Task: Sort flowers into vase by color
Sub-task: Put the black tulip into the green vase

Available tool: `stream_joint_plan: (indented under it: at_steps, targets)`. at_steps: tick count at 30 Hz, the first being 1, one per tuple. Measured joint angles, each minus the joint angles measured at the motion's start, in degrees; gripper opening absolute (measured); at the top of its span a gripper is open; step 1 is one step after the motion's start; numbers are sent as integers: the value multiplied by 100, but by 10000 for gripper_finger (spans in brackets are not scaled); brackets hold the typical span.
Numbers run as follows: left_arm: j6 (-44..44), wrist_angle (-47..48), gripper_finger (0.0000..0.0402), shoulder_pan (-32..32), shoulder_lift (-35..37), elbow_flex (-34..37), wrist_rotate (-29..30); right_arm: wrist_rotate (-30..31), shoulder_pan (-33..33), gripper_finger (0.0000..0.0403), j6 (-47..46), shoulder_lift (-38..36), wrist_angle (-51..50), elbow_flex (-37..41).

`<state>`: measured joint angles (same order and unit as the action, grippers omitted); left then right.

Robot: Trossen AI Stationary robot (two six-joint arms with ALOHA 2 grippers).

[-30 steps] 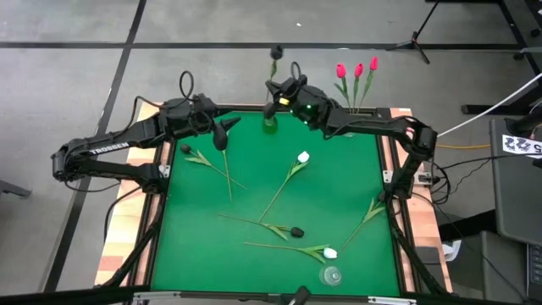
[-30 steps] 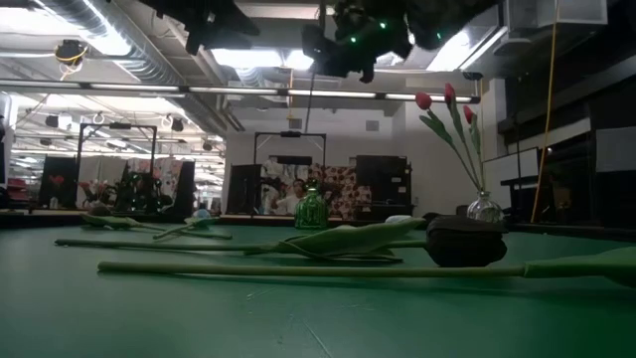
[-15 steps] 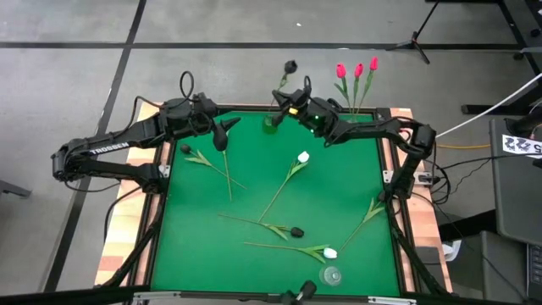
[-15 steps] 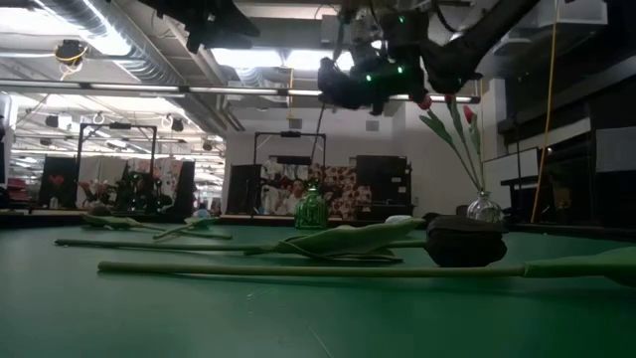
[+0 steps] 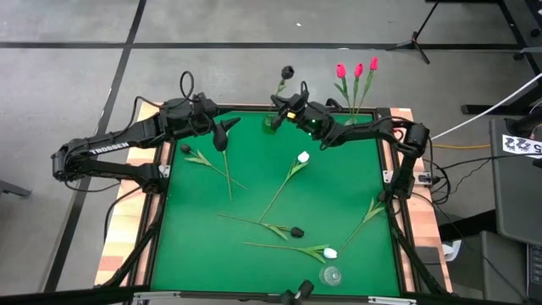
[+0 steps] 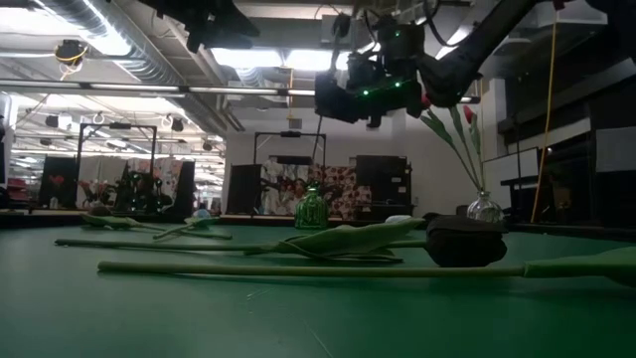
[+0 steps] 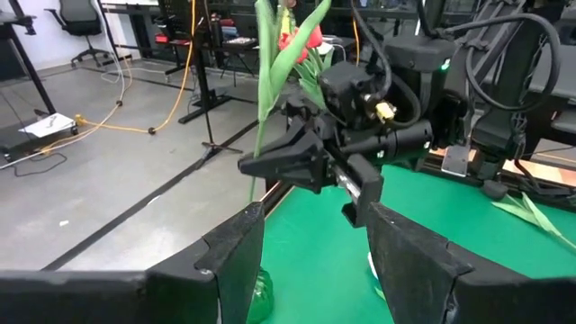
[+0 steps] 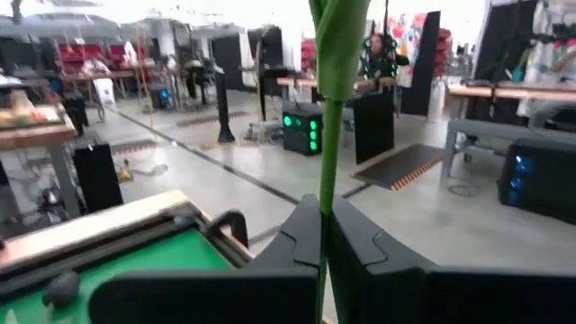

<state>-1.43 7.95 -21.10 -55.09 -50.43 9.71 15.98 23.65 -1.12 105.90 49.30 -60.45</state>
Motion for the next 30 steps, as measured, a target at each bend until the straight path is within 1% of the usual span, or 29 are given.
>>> stream_joint_plan:
  at_steps: [6,20,30]
  targets:
    - [5,4,194,0,0,0,-2,7,1,2,11,3,-303,-2]
    - [26,2,194,-2,-2,0,-2,-62,47,3,-291,381,-261,-2]
    - [31,2,194,-2,-2,0,-2,-258,158,3,-617,696,-241,-2]
